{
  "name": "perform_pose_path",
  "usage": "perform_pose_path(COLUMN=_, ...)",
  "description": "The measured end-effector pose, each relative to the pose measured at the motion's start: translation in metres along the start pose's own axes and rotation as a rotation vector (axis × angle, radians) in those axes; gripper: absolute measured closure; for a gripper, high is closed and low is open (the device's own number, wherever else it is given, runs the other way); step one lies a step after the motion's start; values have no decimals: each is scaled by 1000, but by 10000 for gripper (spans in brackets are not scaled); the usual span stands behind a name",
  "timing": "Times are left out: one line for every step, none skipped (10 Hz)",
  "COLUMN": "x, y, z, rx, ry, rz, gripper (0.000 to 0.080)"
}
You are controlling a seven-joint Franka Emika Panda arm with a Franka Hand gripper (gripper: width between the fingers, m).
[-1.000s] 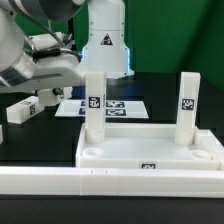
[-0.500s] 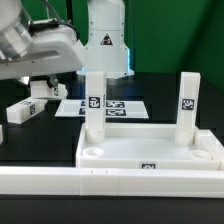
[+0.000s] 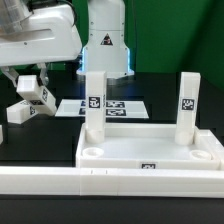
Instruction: Assemble desk
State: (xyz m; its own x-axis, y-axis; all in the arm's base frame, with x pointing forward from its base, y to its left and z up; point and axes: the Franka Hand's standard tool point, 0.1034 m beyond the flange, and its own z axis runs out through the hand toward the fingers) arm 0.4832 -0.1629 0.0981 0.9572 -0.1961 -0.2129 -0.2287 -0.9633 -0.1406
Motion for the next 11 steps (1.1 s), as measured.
perform_pose_path(x=5, y=-9, z=-11, rx=1, ry=26, rz=-8, gripper=509)
perform_pose_path(x=16, y=-14, z=-25, rx=-7, ry=85, rz=-16, gripper=509)
perform_pose_path(x=23, y=-20, z=-38, rx=-14, ry=133, rz=-19, gripper=509)
perform_pose_path(x=26, y=-25, z=-45, rx=-15, ry=155, rz=-22, gripper=509)
perform_pose_path(x=33, y=-24, z=-49, rx=-44, ry=232, rz=-31, gripper=509)
perform_pose_path(x=32, y=-21, z=-47, rx=-58, ry=284, rz=-34, gripper=509)
perform_pose_path(x=34, y=-16, z=-48, rx=-80, ry=357, rz=-31, gripper=509)
perform_pose_path(x=33, y=-18, z=-46, rx=-83, ry=372, rz=-22, gripper=509)
perform_pose_path(x=39, y=-30, z=-50, rx=-74, ry=372, rz=-29, gripper=509)
perform_pose_path(x=48, y=-40, z=-56, rx=-73, ry=386, rz=-46, gripper=509)
perform_pose_path(x=59, y=-53, z=-61, rx=-71, ry=402, rz=-56, gripper=509)
